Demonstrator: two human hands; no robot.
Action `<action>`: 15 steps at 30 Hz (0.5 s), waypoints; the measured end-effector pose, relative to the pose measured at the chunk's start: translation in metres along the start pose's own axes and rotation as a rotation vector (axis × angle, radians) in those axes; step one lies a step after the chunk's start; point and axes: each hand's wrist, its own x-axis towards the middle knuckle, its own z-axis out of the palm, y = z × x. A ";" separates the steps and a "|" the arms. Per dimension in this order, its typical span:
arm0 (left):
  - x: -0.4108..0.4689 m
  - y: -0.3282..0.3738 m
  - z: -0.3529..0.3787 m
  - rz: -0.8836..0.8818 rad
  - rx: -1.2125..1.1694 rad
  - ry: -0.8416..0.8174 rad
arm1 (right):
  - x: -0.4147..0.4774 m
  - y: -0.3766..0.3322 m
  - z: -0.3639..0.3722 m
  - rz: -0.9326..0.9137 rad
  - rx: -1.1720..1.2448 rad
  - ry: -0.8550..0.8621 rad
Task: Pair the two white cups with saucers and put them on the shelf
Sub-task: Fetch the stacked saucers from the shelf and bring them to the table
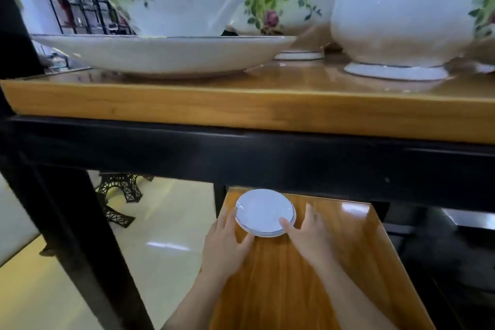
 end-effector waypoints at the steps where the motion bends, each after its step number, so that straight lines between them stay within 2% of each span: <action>1: 0.006 -0.002 0.003 -0.021 -0.090 -0.042 | 0.006 0.000 0.004 0.029 0.023 -0.009; 6: 0.022 -0.002 0.008 -0.104 -0.434 -0.067 | 0.026 0.002 0.013 0.201 0.147 -0.069; 11: 0.031 0.005 0.007 -0.314 -0.773 -0.137 | 0.037 0.000 0.020 0.185 0.083 -0.095; 15: 0.040 0.007 0.004 -0.487 -1.023 -0.155 | 0.039 0.001 0.023 0.194 0.169 -0.112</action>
